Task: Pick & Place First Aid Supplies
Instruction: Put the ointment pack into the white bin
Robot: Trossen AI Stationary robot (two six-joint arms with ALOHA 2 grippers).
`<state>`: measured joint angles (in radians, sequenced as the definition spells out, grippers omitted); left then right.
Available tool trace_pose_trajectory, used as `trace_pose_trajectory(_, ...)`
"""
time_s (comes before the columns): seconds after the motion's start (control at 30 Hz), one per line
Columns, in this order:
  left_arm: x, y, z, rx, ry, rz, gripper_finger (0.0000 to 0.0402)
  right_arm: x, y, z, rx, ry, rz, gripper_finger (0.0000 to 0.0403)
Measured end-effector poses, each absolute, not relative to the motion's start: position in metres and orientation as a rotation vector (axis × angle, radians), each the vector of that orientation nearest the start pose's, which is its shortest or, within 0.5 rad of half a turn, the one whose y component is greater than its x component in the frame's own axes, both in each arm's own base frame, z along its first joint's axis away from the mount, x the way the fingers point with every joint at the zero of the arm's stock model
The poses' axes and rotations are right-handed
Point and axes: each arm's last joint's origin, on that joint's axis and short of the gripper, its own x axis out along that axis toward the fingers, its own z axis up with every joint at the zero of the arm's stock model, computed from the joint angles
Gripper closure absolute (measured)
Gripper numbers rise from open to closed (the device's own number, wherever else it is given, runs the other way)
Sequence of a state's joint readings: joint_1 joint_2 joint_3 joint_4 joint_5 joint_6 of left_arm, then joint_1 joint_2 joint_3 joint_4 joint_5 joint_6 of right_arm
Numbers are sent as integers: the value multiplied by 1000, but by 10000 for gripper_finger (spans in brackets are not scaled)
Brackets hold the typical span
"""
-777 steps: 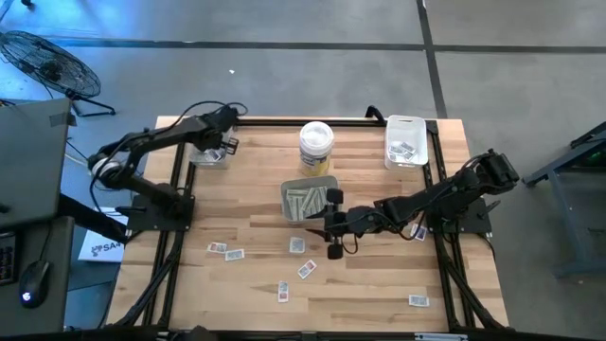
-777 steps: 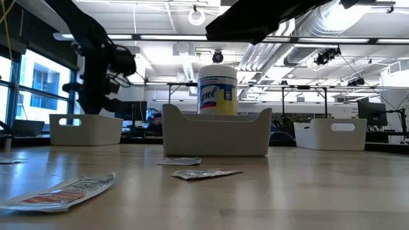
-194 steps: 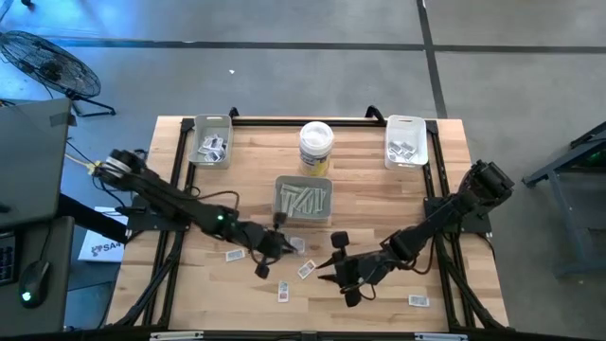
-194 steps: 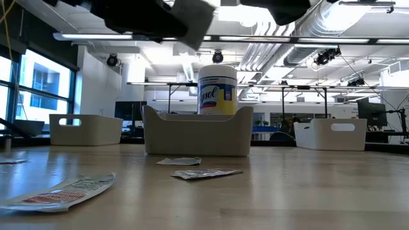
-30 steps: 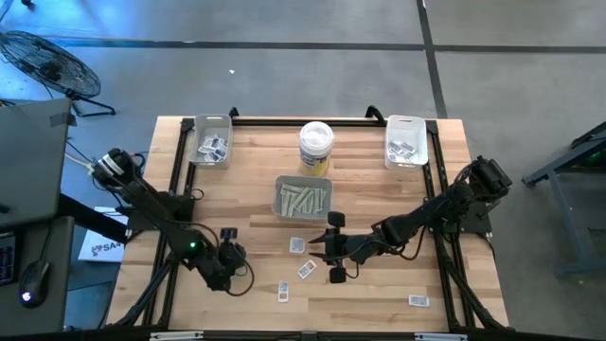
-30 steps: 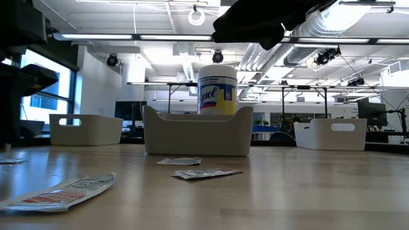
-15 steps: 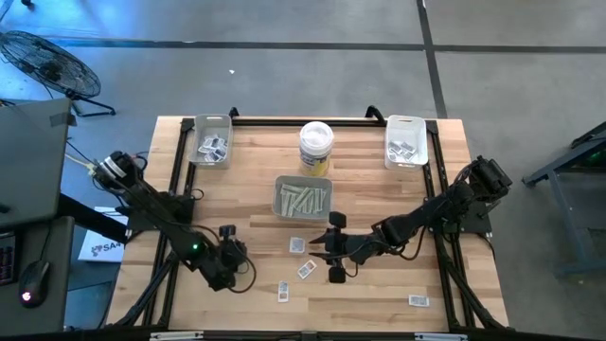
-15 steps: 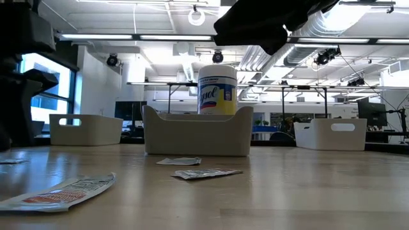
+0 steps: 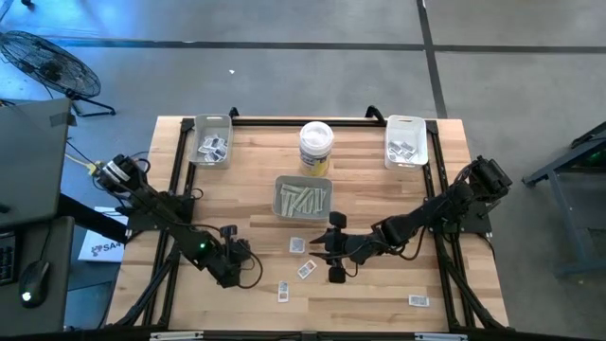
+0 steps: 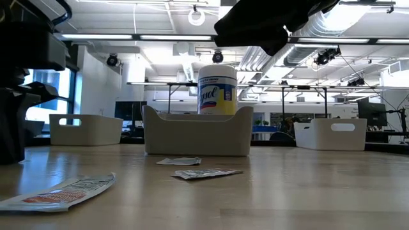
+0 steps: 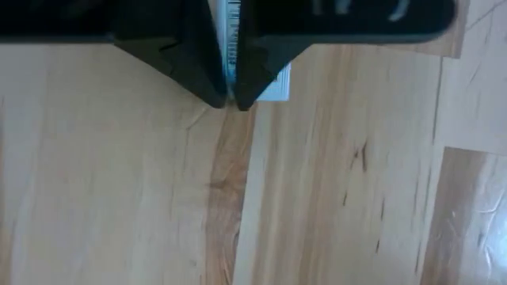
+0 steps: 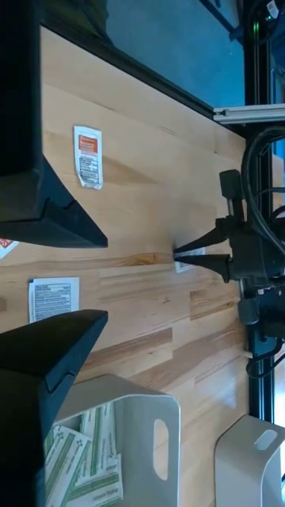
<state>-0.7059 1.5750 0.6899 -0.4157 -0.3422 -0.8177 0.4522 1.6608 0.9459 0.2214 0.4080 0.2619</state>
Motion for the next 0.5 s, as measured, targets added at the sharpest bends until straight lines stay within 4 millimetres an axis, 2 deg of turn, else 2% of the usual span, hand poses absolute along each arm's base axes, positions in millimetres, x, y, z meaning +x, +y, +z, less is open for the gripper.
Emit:
trace_pose_trajectory(0.1,195,-154,124,-68,1138,161,396,321,143,206,52,450,-15,272)
trace_pose_trajectory(0.37,196,-154,124,-48,1119,175,400,321,143,206,52,450,-15,272)
trace_pose_trajectory(0.5,202,-158,137,-17,1078,147,401,321,143,206,52,450,-15,272)
